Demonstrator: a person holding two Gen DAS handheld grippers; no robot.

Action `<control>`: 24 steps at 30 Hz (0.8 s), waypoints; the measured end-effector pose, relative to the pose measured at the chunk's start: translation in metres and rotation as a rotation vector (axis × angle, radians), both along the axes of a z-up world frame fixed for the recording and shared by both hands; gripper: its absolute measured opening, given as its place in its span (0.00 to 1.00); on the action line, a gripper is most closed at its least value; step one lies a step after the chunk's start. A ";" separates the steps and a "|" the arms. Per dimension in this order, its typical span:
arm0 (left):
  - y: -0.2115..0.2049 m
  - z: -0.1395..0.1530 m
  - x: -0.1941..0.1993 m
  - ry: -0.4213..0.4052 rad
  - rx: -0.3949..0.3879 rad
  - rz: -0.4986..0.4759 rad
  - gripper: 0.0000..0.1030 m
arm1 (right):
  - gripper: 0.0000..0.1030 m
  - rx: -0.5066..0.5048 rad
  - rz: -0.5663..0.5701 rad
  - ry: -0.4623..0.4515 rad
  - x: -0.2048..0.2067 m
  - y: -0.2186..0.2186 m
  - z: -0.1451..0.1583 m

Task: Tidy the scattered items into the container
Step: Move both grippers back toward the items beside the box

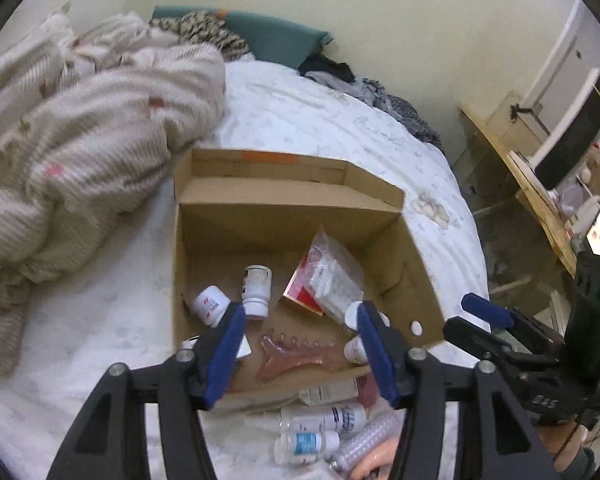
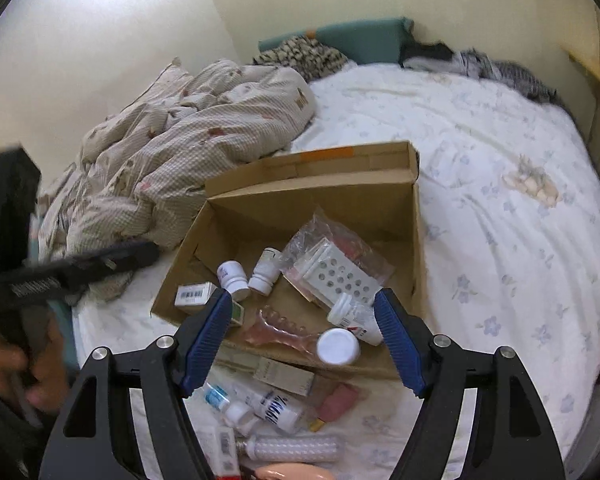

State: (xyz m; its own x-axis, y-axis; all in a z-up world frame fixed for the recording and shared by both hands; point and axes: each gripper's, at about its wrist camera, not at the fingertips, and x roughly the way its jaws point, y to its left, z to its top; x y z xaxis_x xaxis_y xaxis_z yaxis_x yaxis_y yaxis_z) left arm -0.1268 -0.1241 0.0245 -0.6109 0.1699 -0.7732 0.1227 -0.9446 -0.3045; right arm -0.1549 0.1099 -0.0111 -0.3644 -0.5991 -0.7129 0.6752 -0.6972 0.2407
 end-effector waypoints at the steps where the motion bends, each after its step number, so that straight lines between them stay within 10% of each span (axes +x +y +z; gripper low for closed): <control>1: 0.003 0.007 0.006 0.007 -0.009 -0.012 0.68 | 0.75 0.011 0.002 0.012 0.003 0.003 0.001; 9: 0.023 -0.010 0.049 -0.019 0.020 -0.103 0.74 | 0.75 0.076 0.017 0.000 0.039 0.032 -0.002; 24: 0.033 -0.021 0.070 0.002 0.037 -0.099 0.74 | 0.75 0.160 -0.019 -0.331 0.100 0.059 -0.040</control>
State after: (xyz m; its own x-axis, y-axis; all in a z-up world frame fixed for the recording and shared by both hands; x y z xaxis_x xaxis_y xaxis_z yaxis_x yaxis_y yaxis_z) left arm -0.0569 -0.0914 0.0034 -0.5909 0.2582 -0.7643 0.0283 -0.9402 -0.3395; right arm -0.0546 0.1693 -0.0514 -0.1084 -0.4662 -0.8780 0.5660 -0.7551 0.3310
